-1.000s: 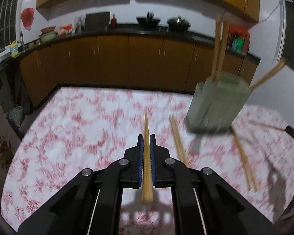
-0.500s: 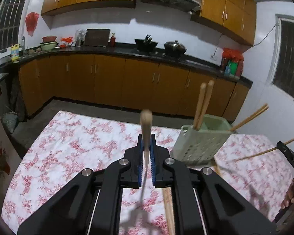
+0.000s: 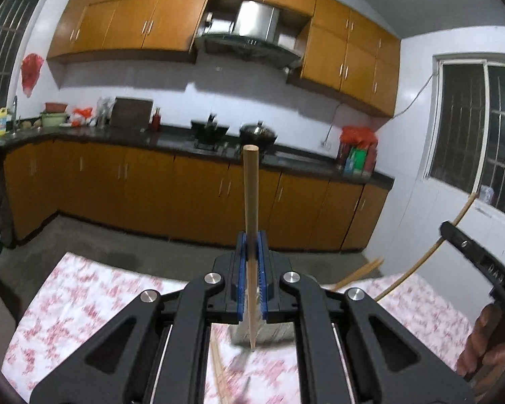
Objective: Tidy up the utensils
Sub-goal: 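Lift the chopsticks upright over the green holder with both tools, then open both tools to drop the chopsticks into the green holder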
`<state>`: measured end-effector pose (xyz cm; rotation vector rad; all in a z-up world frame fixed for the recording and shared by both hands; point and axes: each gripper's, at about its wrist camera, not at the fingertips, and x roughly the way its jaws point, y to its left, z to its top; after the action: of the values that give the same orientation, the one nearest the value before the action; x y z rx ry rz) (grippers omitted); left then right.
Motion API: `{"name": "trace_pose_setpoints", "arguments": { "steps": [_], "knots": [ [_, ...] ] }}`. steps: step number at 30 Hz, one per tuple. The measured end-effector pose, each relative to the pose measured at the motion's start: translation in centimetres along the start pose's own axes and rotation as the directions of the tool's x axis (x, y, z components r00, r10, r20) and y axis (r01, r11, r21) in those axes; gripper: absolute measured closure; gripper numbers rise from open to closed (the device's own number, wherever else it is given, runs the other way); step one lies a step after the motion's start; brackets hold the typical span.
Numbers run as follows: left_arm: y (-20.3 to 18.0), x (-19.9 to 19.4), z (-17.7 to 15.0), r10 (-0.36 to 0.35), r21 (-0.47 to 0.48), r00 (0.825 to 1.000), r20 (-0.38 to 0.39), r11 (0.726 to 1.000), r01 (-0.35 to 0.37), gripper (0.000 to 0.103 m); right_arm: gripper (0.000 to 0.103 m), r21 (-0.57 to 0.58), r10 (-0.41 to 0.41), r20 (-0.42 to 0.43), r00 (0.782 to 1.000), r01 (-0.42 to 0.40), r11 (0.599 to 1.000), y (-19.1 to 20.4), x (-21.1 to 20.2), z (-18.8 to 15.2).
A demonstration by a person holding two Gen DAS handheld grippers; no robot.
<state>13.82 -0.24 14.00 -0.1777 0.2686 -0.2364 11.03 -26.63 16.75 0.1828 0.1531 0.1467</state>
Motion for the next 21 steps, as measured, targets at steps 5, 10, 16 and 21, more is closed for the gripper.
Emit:
{"name": "trace_pose_setpoints", "arguments": {
  "steps": [5,10,16,21],
  "knots": [
    [-1.5,1.6,1.9,0.018,0.002,0.995,0.096,1.0,-0.018,0.096,0.095,-0.009,-0.001,0.073,0.997,0.001,1.0,1.4,1.9,1.3],
    [-1.5,4.4,1.8,0.04,-0.013,0.992,0.118,0.999,-0.039,0.096,0.095,-0.025,-0.015,0.08,0.997,0.017,1.0,1.9,4.9,0.9],
    [-0.6,7.2,-0.2,0.041,-0.043,0.997,0.06,0.998,-0.039,0.096,0.095,-0.028,-0.034,0.001,0.999,0.034,0.999,1.3,8.8,-1.3],
    [-0.2,8.7,-1.6,0.038,-0.056,0.999,0.005,0.998,-0.038,0.096,0.092,-0.012,-0.038,-0.056,0.998,0.037,0.999,0.8,10.1,-2.7]
  ]
}}
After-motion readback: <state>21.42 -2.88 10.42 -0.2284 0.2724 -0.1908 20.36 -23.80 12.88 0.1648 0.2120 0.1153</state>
